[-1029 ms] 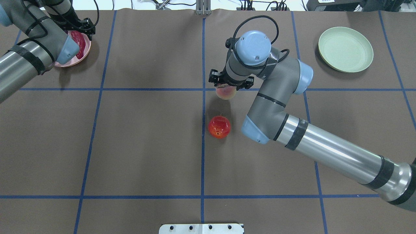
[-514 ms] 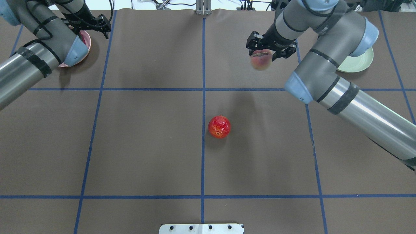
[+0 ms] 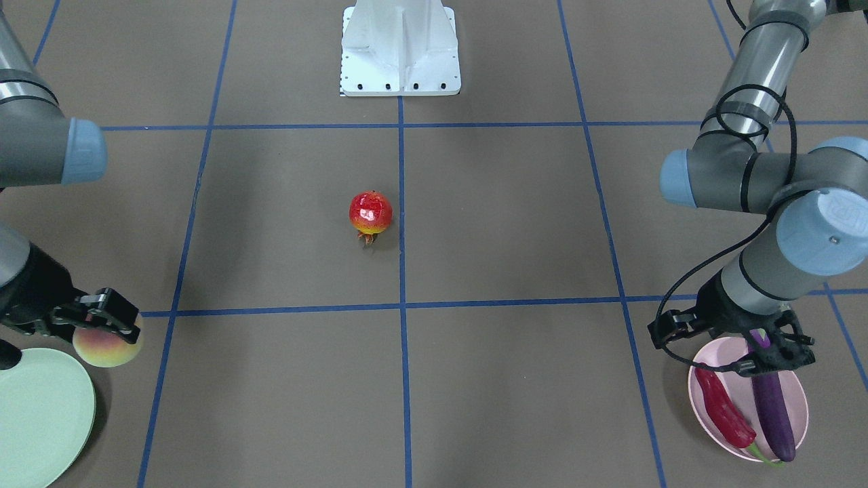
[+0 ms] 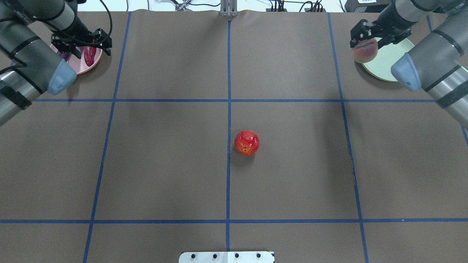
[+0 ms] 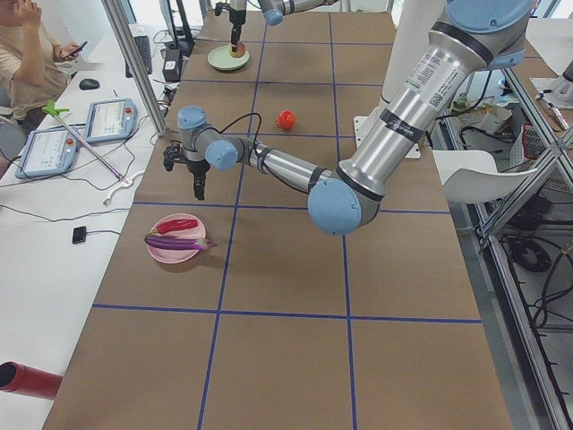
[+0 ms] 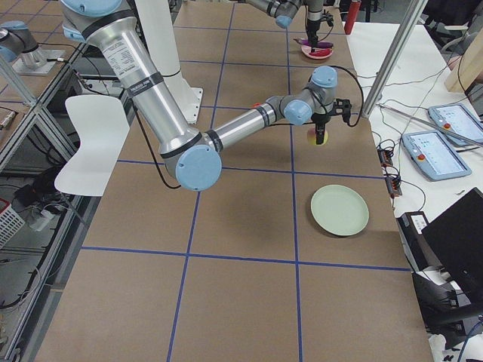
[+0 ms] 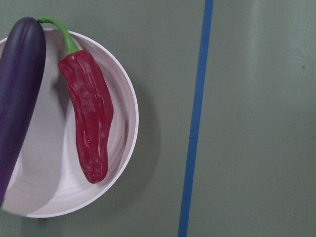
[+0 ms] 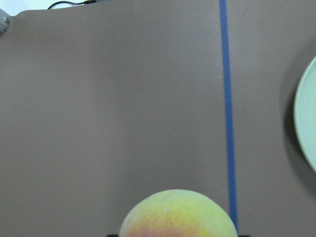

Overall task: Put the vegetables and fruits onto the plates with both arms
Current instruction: 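Carry the peach to the green plate with the right gripper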

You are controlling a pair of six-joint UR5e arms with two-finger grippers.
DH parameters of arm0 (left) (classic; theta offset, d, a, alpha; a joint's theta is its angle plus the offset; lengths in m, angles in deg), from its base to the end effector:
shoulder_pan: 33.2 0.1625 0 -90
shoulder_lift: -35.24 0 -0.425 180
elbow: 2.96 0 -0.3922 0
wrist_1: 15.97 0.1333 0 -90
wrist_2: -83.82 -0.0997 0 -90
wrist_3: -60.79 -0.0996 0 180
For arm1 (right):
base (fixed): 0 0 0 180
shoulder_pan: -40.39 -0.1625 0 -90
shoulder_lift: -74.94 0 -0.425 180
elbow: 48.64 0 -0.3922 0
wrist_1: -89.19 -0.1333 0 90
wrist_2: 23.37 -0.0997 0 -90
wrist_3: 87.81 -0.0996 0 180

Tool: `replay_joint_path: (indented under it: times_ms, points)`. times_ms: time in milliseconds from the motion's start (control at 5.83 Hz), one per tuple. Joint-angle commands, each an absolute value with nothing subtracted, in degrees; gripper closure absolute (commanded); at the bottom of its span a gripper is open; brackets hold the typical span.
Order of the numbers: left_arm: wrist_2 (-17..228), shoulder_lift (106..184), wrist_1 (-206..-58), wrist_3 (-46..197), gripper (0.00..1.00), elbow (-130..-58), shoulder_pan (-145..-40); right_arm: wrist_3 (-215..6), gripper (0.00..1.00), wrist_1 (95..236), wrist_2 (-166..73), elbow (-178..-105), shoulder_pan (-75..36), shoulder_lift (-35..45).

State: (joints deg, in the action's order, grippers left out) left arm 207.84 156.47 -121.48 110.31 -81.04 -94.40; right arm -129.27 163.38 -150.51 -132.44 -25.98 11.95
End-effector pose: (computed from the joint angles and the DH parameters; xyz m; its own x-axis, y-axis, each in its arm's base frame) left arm 0.2786 -0.6679 0.4071 0.6724 -0.1062 -0.7325 0.1787 0.9837 0.0213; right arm -0.2083 -0.6587 0.4061 0.6521 0.0001 0.7581 -0.1469 0.9811 0.1262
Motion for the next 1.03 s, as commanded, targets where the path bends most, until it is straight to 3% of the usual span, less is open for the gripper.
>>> replay_joint_path:
  times_ms: [0,171,514,857]
  points:
    - [209.15,142.29,-121.87,110.36,0.0,-97.87,-94.46,-117.66,1.0,162.85,-150.55,-126.04,-31.39,9.29]
    - [209.06,136.37,-121.53,110.36,0.0,-103.89,-94.46,-114.82,1.0,162.75,-150.46,-121.46,-32.28,9.99]
    - [209.15,131.59,-121.53,110.09,0.0,-108.15,-94.55,-115.06,1.0,162.4,-150.03,-111.17,-31.42,14.29]
    - [209.06,131.13,-121.44,110.09,0.0,-109.13,-94.55,-115.15,1.0,162.4,-149.85,-110.25,-27.65,15.18]
